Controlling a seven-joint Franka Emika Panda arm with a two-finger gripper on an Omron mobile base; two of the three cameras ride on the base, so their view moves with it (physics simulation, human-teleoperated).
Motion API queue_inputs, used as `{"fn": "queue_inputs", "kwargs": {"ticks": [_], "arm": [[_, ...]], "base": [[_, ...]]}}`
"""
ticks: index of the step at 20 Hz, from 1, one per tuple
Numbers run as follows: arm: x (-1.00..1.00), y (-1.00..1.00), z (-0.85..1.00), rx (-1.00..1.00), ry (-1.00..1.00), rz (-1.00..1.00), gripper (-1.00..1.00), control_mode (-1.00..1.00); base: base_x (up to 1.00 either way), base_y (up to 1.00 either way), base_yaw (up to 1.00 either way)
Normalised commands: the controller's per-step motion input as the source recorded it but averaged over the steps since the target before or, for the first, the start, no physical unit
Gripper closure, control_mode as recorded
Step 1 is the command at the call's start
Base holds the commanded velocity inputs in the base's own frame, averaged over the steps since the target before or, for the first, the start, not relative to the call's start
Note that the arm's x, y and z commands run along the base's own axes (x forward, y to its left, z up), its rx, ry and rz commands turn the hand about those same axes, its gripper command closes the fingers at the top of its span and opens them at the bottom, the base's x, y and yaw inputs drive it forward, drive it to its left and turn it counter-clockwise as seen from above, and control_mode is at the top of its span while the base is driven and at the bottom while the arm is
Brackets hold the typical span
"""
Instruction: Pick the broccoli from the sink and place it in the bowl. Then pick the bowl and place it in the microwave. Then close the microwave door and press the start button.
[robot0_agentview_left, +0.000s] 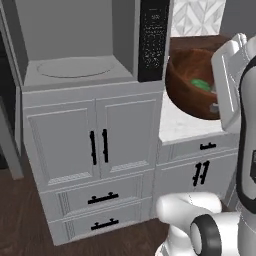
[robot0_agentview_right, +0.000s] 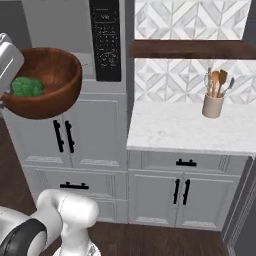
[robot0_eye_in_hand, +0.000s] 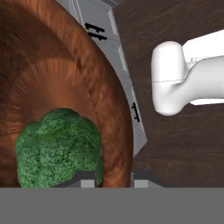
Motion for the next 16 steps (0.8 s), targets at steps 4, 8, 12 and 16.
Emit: {"fn": "queue_inputs", "kwargs": {"ticks": [4, 8, 12, 16], "arm": [[0.00, 0.00, 0.00, 0.00, 0.00, 0.00, 1.00, 1.00], [0.00, 0.00, 0.00, 0.00, 0.00, 0.00, 1.00, 1.00], [0.00, 0.00, 0.00, 0.00, 0.00, 0.00, 1.00, 1.00], [0.00, 0.00, 0.00, 0.00, 0.00, 0.00, 1.00, 1.00]], "base": [[0.43, 0.73, 0.02], [0.63, 0.05, 0.15], [0.66, -0.05, 0.34], [0.38, -0.07, 0.32]]}}
